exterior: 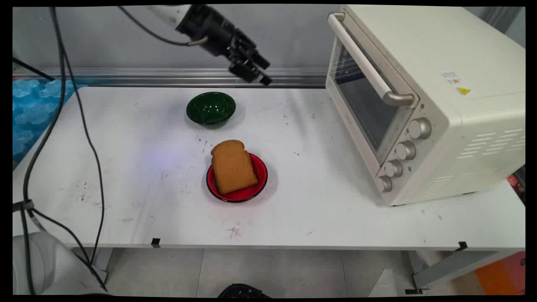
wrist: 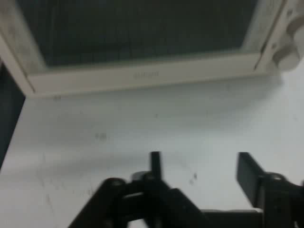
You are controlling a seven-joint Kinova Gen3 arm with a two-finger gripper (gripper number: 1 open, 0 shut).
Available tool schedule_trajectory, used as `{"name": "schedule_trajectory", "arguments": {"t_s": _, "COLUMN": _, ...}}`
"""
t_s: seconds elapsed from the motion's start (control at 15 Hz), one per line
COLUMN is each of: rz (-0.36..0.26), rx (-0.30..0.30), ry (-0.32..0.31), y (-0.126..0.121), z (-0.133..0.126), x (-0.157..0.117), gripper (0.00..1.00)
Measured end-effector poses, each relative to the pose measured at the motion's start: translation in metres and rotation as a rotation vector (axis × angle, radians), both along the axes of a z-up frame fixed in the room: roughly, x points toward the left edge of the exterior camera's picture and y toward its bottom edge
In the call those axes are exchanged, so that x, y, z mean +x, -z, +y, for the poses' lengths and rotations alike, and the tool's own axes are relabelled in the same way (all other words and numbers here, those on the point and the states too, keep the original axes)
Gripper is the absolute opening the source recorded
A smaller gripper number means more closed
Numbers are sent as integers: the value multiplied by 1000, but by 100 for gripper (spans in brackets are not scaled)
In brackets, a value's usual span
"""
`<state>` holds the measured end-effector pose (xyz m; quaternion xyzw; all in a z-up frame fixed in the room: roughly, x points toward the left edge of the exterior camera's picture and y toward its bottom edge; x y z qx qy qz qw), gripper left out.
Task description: Open the oven
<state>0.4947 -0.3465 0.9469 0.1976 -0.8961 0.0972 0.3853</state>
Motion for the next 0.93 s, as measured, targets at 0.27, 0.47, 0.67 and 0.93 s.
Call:
{"name": "schedule_trajectory", "arguments": {"t_s": 0.27, "rz": 28, "rx": -24, "ry": 11, "y": -16, "z": -17, "x": -24, "gripper": 0}}
{"name": "schedule_trajectory", "arguments": {"t_s": 0.47, "rz": 42, "rx": -33, "ry": 26, "y": -24, "z": -28, "x": -38, "gripper": 0}}
{"name": "schedule_trajectory", "arguments": {"t_s": 0.67, "rz": 57, "rx": -42, "ry": 48, "y": -32, "z": -42, "x": -57, "gripper": 0}}
{"name": "schedule_trajectory", "arguments": {"t_s": 0.93, "rz": 67, "rx": -55, "ry": 68, "y": -41, "z": -61, "x": -82, "gripper": 0}}
